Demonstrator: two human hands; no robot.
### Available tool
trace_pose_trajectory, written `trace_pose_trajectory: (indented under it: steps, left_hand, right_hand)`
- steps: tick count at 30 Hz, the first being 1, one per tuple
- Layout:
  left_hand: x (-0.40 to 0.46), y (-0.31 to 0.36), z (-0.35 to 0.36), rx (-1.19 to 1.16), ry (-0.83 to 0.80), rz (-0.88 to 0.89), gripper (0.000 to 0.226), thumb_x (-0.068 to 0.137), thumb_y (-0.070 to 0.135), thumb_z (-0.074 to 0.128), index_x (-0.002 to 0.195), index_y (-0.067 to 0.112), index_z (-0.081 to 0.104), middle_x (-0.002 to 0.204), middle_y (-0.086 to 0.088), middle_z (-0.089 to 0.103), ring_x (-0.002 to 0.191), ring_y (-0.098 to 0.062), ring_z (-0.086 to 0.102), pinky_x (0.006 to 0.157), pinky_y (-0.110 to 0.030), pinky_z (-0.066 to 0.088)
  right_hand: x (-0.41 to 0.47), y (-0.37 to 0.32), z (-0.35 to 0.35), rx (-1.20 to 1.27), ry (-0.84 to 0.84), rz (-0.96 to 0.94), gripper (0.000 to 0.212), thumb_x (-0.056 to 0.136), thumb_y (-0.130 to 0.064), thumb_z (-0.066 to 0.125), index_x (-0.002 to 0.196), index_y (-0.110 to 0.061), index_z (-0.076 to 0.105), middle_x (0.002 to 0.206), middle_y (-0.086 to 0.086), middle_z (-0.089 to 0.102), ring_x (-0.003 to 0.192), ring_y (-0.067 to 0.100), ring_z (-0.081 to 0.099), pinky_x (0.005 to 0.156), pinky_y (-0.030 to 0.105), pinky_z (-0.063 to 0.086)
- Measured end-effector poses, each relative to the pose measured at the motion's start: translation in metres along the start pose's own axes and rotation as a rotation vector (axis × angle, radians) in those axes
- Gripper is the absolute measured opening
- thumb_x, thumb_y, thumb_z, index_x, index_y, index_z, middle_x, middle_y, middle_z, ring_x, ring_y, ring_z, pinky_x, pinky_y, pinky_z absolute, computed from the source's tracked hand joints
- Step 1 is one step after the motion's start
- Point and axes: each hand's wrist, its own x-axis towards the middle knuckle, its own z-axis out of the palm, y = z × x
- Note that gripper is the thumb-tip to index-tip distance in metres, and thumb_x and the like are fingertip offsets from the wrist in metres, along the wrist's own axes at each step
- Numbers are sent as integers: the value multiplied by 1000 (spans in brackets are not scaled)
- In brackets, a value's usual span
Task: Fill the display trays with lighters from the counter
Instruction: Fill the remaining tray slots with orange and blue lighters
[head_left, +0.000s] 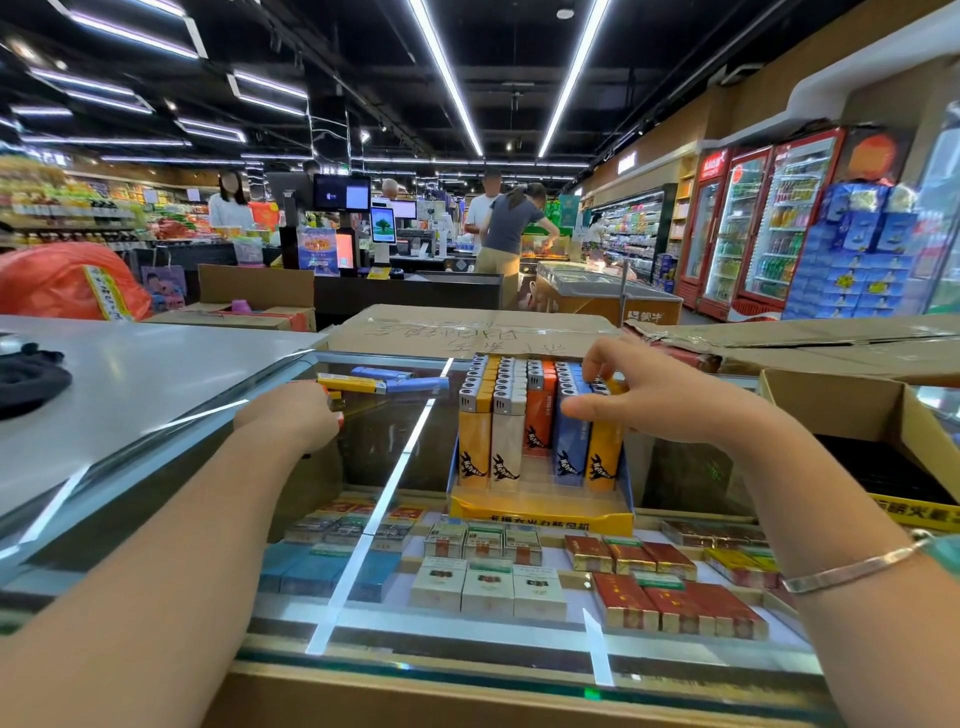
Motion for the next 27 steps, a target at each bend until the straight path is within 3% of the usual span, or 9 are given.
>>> trace_pose_trajectory:
  steps: [4, 9, 12, 15, 17, 20, 23, 27]
  left_hand:
    - [-8, 15, -5, -31, -65, 70, 19, 89, 31, 56, 75, 20, 49, 80, -5, 56, 73, -15, 54, 59, -26, 41]
    - [-14, 25, -9, -157, -129, 60, 18, 82, 29, 64, 85, 19, 50, 83, -7, 57, 75, -18, 55, 58, -28, 44]
    - [-16, 26, -11, -258, -63, 101, 15, 82, 25, 64, 84, 19, 50, 81, -8, 57, 75, -20, 55, 64, -32, 47]
    - [-24, 38, -23, -594, 178, 256, 16, 83, 22, 64, 80, 24, 48, 77, -5, 55, 68, -14, 53, 58, -26, 42]
    - [-36, 55, -36, -889, 353, 402, 17, 84, 20, 64, 77, 25, 50, 69, 1, 53, 60, -3, 50, 54, -16, 42]
    - [-59, 92, -53, -1267, 442, 535, 14, 82, 22, 66, 76, 24, 54, 63, 8, 53, 53, 6, 48, 53, -3, 40]
    - [-77, 128, -60, -1436, 353, 628, 9, 79, 25, 70, 84, 24, 62, 71, 9, 63, 63, 1, 56, 61, -5, 44]
    - [-83, 152, -60, -1503, 171, 664, 22, 79, 27, 70, 98, 16, 66, 88, -4, 69, 82, -17, 65, 75, -27, 53]
  right_hand:
    - [-2, -7, 1, 70, 42, 3, 39, 84, -61, 40, 93, -24, 48, 93, -3, 51, 80, 11, 52, 62, 24, 42]
    - [-4, -11, 0, 98, 90, -22, 30, 94, -52, 34, 87, -25, 48, 82, -4, 49, 73, 8, 48, 59, 22, 36]
    - [-3, -12, 0, 71, 142, -21, 32, 96, -48, 34, 92, -21, 51, 81, -5, 51, 73, 7, 48, 58, 22, 33]
    - [-1, -14, 1, 58, 246, -50, 36, 96, -45, 37, 97, -15, 57, 87, -1, 57, 80, 13, 54, 63, 24, 42]
    - [-1, -16, 3, 93, 331, -101, 26, 95, -40, 44, 95, -19, 58, 83, -7, 58, 75, 4, 53, 59, 19, 40]
    - [-2, -19, 6, 180, 391, -193, 13, 90, -31, 57, 100, -24, 60, 84, -14, 58, 75, -3, 52, 60, 8, 39]
    - [-1, -22, 8, 301, 444, -263, 26, 83, -27, 65, 108, -28, 57, 92, -12, 63, 85, 2, 56, 69, 11, 42]
    - [-2, -25, 2, 460, 639, -282, 20, 81, -17, 69, 93, -26, 56, 80, -6, 64, 78, 13, 60, 67, 25, 47]
